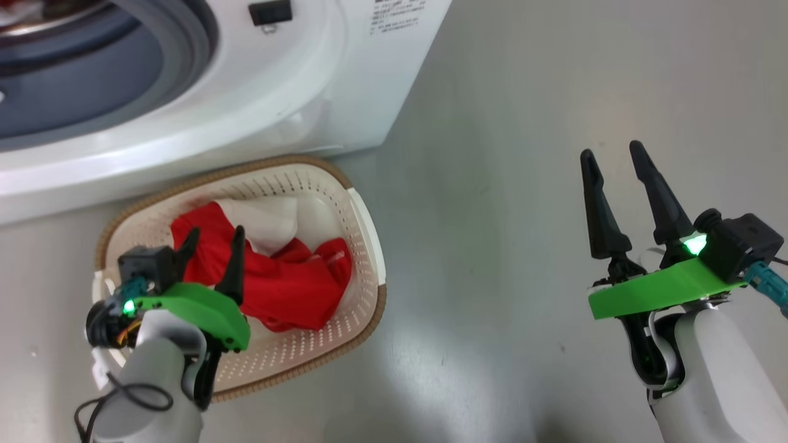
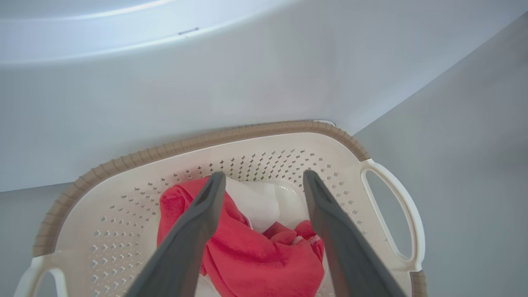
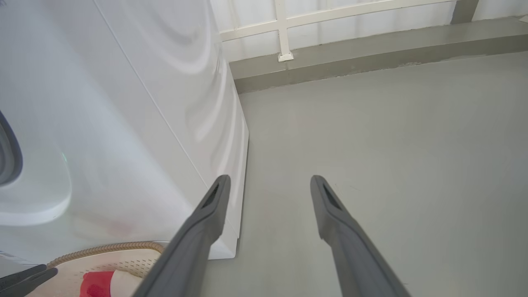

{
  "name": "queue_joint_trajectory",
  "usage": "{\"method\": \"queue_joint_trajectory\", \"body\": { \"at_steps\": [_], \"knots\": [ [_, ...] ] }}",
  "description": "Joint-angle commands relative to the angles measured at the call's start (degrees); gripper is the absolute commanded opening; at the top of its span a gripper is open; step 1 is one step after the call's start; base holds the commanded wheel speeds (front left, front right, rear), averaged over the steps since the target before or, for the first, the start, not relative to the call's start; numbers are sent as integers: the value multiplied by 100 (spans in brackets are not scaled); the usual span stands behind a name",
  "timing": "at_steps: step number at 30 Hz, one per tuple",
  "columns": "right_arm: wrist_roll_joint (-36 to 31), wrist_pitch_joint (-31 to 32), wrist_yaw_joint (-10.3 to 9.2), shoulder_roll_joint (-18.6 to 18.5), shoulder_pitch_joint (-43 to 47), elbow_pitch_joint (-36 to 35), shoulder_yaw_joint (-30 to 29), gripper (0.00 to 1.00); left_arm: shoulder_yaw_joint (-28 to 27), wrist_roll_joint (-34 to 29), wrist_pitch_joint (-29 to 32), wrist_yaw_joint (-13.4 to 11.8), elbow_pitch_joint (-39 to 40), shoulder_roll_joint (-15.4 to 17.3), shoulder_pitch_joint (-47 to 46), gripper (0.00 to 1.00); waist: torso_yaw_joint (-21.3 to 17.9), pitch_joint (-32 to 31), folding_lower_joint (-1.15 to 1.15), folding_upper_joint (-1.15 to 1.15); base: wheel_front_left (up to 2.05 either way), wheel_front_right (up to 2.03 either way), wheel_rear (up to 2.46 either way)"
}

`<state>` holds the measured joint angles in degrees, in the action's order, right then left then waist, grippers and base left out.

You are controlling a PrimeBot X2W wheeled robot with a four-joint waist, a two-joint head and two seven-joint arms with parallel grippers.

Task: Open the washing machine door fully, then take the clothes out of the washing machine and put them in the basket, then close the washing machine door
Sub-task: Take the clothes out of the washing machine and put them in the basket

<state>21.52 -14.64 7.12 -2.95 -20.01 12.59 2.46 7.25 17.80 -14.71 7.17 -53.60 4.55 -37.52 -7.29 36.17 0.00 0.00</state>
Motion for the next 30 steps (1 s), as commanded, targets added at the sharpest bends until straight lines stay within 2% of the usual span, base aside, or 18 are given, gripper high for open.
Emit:
{"method": "queue_joint_trajectory", "body": {
  "at_steps": [1,15,30],
  "knots": [
    [-58,-36,36,7,214,-86,78,100,-226,-15,-29,32,225,123,336,100,54,-254,0,0,0,0,0],
    [-211,-36,36,7,557,93,85,100,-897,-374,-29,32,1640,-7,1133,100,289,-1200,0,0,0,0,0],
    [-306,-36,36,-3,960,170,-5,100,-1319,-493,-29,32,2835,-105,1866,100,480,-2042,0,0,0,0,0]
  ]
}}
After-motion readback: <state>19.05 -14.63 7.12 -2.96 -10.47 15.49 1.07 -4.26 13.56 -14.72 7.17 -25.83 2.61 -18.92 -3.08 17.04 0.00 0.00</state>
